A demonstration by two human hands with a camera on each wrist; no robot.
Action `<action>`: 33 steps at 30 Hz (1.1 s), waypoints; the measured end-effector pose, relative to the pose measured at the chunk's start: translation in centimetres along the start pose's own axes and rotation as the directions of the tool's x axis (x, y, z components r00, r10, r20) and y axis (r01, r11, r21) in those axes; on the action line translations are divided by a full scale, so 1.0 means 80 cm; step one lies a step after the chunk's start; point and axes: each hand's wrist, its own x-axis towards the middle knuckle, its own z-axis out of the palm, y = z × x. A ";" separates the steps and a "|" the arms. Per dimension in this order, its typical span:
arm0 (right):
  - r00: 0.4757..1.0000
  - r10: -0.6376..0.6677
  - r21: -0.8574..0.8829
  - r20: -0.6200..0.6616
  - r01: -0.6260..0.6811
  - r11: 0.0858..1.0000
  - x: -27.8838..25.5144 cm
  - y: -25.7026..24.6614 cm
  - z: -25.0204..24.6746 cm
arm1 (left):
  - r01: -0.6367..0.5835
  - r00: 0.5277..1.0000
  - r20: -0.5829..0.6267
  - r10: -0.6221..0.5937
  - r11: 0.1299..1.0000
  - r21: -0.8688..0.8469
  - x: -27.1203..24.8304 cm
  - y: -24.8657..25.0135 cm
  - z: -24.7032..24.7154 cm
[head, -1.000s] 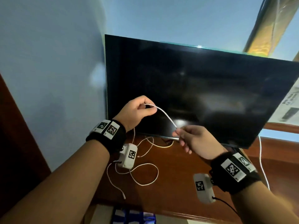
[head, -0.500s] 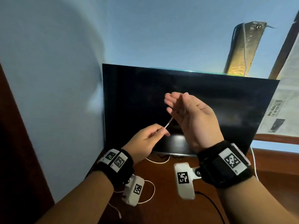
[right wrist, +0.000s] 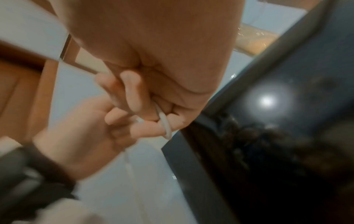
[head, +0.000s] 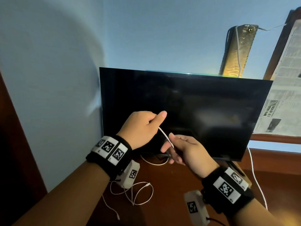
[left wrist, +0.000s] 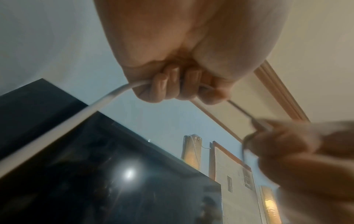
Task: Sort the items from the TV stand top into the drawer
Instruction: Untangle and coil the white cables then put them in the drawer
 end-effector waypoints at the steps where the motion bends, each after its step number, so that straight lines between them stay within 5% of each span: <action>1: 0.999 -0.030 0.064 0.020 0.028 0.998 -0.005 -0.006 0.005 | 0.041 0.999 0.006 -0.041 0.999 -0.035 0.004 -0.003 0.004; 5: 0.987 -0.154 0.374 -0.039 0.157 0.914 -0.023 -0.049 0.023 | 0.214 0.977 0.075 -0.202 0.944 -0.250 0.006 -0.018 0.027; 11: 0.923 -0.259 0.683 -0.283 0.384 0.622 -0.012 -0.103 -0.001 | 0.344 0.933 0.229 -0.278 0.876 -0.337 -0.036 -0.031 0.070; 16: 0.814 -0.340 0.224 -0.470 0.483 0.847 0.016 -0.063 -0.037 | 0.288 0.911 0.359 -0.202 0.935 -0.205 -0.069 -0.010 0.058; 18: 0.825 -0.327 -0.113 -0.461 0.311 0.944 0.024 -0.037 -0.041 | 0.236 0.934 0.303 -0.189 0.964 -0.125 -0.069 0.006 0.042; 20: 0.900 -0.220 -0.329 -0.376 0.092 0.940 0.022 -0.011 -0.033 | 0.146 0.966 0.214 -0.146 0.989 0.015 -0.059 0.027 0.022; 23: 0.988 -0.021 -0.241 -0.155 -0.017 0.970 0.005 0.018 -0.004 | 0.015 0.997 0.075 -0.031 0.980 0.197 -0.037 0.046 0.000; 26: 0.999 -0.001 0.040 -0.051 0.003 0.999 -0.015 0.020 0.023 | 0.053 0.998 0.016 -0.057 0.984 0.167 -0.013 0.032 -0.006; 33: 0.953 -0.175 0.432 -0.245 0.269 0.861 -0.024 -0.043 0.039 | 0.377 0.916 0.239 -0.322 0.896 -0.235 -0.026 -0.045 0.055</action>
